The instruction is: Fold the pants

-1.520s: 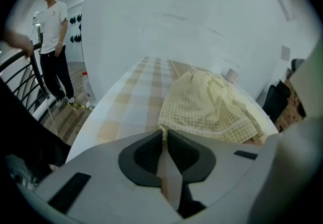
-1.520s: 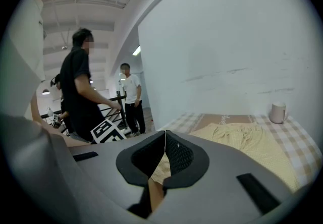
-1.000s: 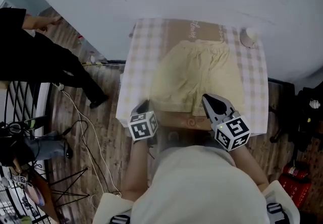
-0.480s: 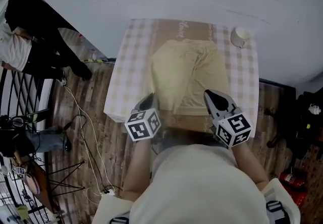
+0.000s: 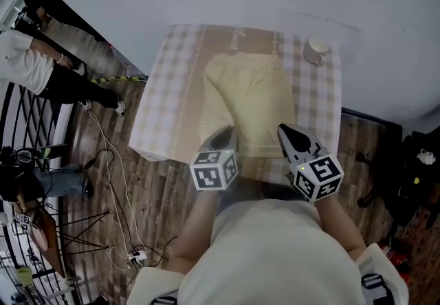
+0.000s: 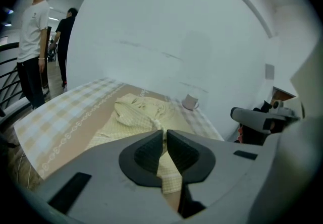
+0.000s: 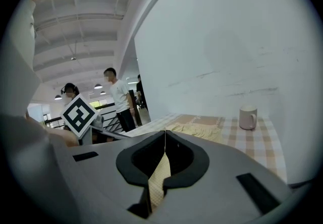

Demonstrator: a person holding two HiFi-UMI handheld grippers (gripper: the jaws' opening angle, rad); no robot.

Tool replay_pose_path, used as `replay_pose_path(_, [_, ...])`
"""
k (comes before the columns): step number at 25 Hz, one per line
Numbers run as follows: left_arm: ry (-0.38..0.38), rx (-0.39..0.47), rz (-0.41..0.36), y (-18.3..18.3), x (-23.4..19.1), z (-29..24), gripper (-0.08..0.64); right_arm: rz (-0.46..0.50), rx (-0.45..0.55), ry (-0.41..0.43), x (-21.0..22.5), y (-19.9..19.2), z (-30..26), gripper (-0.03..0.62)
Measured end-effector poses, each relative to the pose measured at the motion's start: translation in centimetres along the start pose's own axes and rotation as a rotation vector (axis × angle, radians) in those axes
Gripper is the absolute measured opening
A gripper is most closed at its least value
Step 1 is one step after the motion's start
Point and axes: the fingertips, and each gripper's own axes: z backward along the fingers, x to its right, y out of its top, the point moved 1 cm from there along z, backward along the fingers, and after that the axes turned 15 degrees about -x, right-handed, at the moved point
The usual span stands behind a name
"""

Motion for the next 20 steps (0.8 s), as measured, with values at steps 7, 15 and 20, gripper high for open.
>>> replay_pose_path(7, [-0.035, -0.04, -0.027, -2.0, 6.2, -2.4, 0.026, -0.02, -0.008, 0.009, 3.5, -2.0, 2.9, 0.002])
replay_pose_path(15, [-0.055, -0.111, -0.061, -4.8, 11.5, -4.7, 0.026, -0.019, -0.012, 0.026, 6.1, -3.4, 5.1, 0.0])
replay_pose_path(20, [-0.09, -0.165, -0.124, -6.7, 14.9, -6.0, 0.026, -0.015, -0.013, 0.036, 6.9, -3.9, 6.2, 0.002])
